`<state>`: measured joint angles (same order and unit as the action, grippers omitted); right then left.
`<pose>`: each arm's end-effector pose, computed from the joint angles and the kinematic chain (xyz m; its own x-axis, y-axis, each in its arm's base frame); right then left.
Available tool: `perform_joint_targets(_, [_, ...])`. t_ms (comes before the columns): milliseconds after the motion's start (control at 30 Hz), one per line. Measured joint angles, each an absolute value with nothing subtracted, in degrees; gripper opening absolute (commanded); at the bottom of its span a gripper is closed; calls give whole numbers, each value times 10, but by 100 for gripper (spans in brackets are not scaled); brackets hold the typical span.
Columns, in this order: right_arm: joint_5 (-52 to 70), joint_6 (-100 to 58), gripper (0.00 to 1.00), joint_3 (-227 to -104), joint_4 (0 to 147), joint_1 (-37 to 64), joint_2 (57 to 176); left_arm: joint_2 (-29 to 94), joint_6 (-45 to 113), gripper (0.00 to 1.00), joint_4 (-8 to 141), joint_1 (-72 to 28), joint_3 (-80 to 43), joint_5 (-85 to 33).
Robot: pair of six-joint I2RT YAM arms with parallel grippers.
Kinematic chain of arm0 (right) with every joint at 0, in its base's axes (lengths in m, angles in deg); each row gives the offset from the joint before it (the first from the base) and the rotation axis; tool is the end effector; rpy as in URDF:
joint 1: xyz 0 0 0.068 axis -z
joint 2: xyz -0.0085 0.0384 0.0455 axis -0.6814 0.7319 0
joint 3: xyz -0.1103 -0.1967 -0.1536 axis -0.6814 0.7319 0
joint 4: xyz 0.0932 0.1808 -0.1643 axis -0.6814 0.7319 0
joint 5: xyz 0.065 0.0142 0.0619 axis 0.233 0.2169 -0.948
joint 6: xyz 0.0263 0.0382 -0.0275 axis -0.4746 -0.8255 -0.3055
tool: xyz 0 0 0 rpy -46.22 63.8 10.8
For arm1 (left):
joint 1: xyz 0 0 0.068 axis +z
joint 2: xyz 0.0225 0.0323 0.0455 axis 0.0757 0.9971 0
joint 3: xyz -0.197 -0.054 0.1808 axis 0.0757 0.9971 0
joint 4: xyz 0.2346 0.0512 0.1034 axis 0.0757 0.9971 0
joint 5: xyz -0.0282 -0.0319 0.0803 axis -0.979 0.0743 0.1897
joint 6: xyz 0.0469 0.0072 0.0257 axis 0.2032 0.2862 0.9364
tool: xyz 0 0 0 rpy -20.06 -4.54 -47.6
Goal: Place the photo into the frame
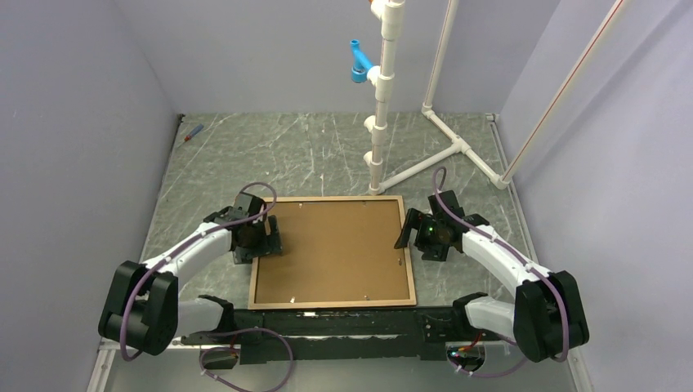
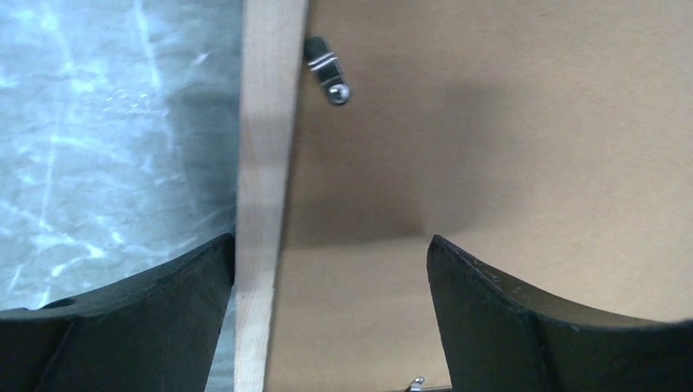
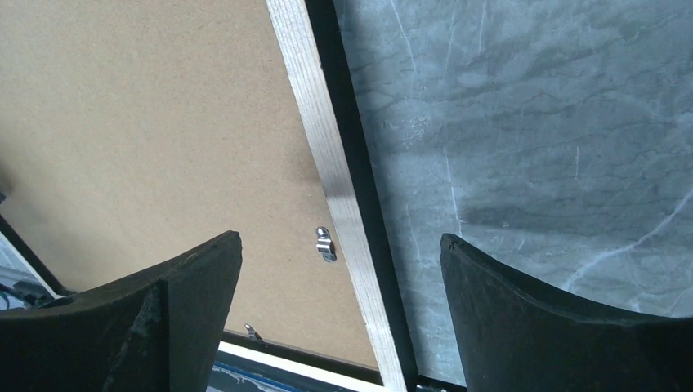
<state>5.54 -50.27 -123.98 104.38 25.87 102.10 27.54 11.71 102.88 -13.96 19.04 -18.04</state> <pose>0.1906 0.0656 0.1767 -0.9101 0.3258 -0.2561 0.2093 0.8947 0.3945 0.1926 -0.0640 0.1634 -0.9186 -0.2858 -0.2731 -0.2380 0.9515 -0.1951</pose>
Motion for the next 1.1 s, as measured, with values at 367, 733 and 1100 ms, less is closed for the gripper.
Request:
perform_joint_targets(367, [55, -494, 92, -1240, 1045, 261, 1026, 310, 106, 90, 983, -214, 169, -204])
perform_joint_targets(733, [53, -492, 91, -1231, 1043, 260, 1024, 302, 74, 97, 1019, -229, 160, -167])
perform_joint_targets(1100, [65, -509, 91, -1248, 1035, 173, 1066, 243, 95, 97, 1036, -137, 196, -162])
